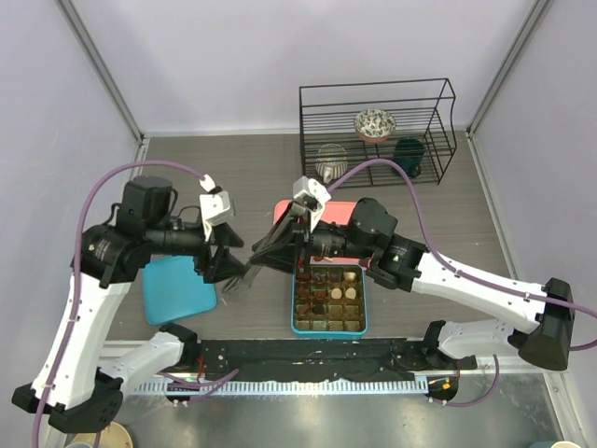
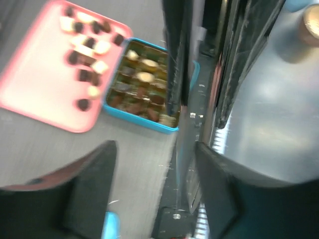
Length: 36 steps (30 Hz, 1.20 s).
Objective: Pack the chocolate
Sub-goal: Adjust the clamp, then pick up the fake chocolate from the plate.
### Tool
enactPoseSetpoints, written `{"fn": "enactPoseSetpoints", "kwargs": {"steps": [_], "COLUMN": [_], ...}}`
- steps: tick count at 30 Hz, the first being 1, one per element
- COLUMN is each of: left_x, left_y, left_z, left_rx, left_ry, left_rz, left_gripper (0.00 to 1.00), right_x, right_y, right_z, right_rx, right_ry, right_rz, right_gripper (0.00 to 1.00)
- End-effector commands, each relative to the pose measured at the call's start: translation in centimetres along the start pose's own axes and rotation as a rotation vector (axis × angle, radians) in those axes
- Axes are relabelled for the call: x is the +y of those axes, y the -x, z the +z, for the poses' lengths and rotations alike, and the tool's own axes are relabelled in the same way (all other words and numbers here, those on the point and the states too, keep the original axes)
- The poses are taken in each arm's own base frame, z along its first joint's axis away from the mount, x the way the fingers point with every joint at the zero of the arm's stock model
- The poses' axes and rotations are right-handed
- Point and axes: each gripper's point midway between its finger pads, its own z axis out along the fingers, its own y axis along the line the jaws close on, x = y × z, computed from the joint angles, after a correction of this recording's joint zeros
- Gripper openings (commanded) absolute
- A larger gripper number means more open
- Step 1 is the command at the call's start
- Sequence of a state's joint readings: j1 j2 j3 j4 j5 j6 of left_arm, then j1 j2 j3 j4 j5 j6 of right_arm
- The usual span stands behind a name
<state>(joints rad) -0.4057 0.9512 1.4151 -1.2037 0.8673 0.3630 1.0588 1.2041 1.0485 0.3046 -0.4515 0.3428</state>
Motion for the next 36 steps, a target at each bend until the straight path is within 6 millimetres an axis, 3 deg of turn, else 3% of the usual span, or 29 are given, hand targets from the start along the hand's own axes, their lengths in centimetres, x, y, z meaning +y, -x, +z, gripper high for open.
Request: {"fn": "enactPoseSetpoints", "kwargs": {"steps": [1,4,5,6,9,10,13,17,19,24,25,28,36], "left_x": [1.4,3.0,4.5,5.3,7.6,8.2,11.0,13.3,14.4,17.9,18.8,20.3,20.6], "left_y": [2.5,3.3,3.8,4.0,4.2,3.9,2.2,-1.6,-2.7,-4.4,-4.6,-5.7,-8.5], "left_z": [-3.0,-4.6,-5.4,-6.0,-6.7,-6.7,-6.1,-3.1,-2.3,-0.9,-1.2,-1.1,-0.9], "left_rx": [-0.016,-0.026,-0.036,-0.044,-0.061,-0.055,0.003,0.13,0.15,0.205,0.206,0.238,0.317], "left_ry": [0.21,0.355,0.456,0.513,0.639,0.664,0.744,0.692,0.681,0.688,0.708,0.702,0.648], "left_rz": [0.086,0.102,0.104,0.092,0.05,0.039,-0.006,-0.083,-0.114,-0.193,-0.216,-0.287,-0.326], "left_gripper": [0.73,0.8,0.94,1.0,1.0,1.0,1.0,1.0,1.0,1.0,1.0,0.98,1.0], "right_x": [-0.3,-1.6,-2.2,-3.3,-5.8,-7.4,-11.6,-15.8,-18.1,-23.4,-23.9,-25.5,-26.7], "right_y": [3.9,3.6,3.1,2.8,1.5,1.4,1.5,1.2,1.8,1.0,1.7,0.3,-2.3], "right_z": [-1.1,-1.8,-2.1,-2.5,-3.7,-4.2,-6.1,-7.4,-8.4,-11.4,-11.8,-13.0,-14.4], "right_rx": [-0.045,0.004,0.043,0.064,0.131,0.138,0.132,0.08,0.039,-0.003,-0.046,-0.07,-0.153], "right_ry": [-0.095,-0.172,-0.199,-0.255,-0.368,-0.456,-0.694,-0.893,-0.98,-1.182,-1.208,-1.269,-1.313], "right_rz": [-0.133,-0.186,-0.217,-0.231,-0.306,-0.328,-0.397,-0.465,-0.452,-0.42,-0.419,-0.402,-0.307], "right_gripper": [0.33,0.34,0.34,0.33,0.33,0.33,0.31,0.3,0.29,0.27,0.27,0.27,0.32]}}
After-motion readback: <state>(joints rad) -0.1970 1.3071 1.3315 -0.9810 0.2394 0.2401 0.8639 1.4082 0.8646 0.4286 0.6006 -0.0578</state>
